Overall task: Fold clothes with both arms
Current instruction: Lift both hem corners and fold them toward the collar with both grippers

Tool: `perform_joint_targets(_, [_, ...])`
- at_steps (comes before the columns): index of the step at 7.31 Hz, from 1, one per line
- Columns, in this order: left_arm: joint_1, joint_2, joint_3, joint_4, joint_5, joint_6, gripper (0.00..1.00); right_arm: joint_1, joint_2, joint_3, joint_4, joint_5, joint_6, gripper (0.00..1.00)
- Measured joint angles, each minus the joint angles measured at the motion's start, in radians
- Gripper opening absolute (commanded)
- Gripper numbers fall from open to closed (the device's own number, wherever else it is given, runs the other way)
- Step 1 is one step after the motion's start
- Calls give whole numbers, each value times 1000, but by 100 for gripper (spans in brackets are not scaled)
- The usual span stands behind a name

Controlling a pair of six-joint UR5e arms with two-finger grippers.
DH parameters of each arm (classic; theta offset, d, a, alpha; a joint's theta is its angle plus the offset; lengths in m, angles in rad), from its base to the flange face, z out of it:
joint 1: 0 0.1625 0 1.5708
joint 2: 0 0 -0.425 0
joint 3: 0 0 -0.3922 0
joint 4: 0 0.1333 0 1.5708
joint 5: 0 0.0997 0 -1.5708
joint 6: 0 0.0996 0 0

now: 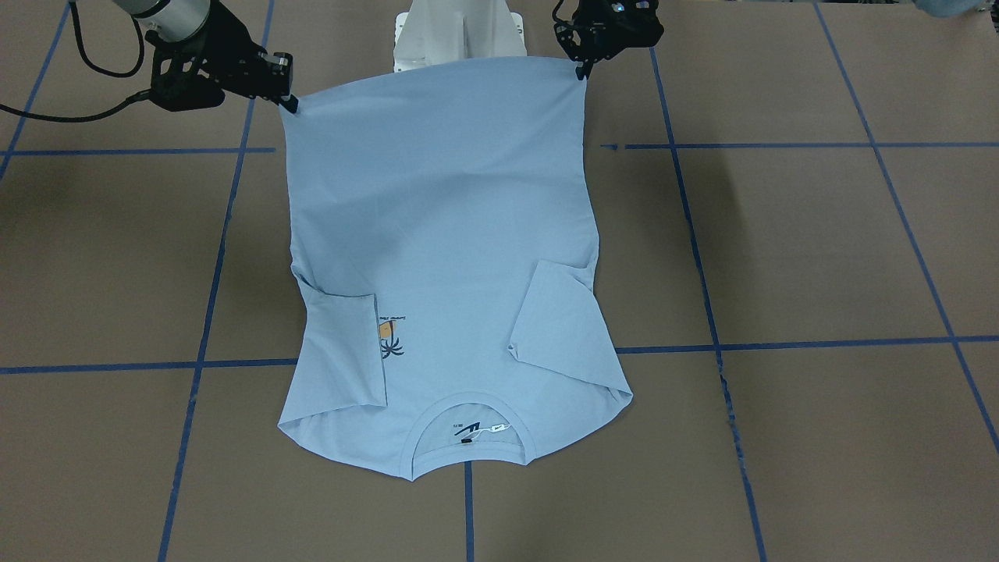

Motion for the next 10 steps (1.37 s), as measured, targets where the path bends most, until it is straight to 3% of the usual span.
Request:
perform_joint_targets(2, [-140, -86, 133, -2, -20, 66, 0, 110, 66, -82, 1, -1, -41, 0])
perform_joint_targets(6, [-356, -210, 359, -35, -21, 161, 0, 193, 290, -365, 0, -19, -86, 0])
perform_joint_targets(10, [-438, -267, 589, -241, -16, 180, 0, 283, 490, -663, 11, -35, -120, 0])
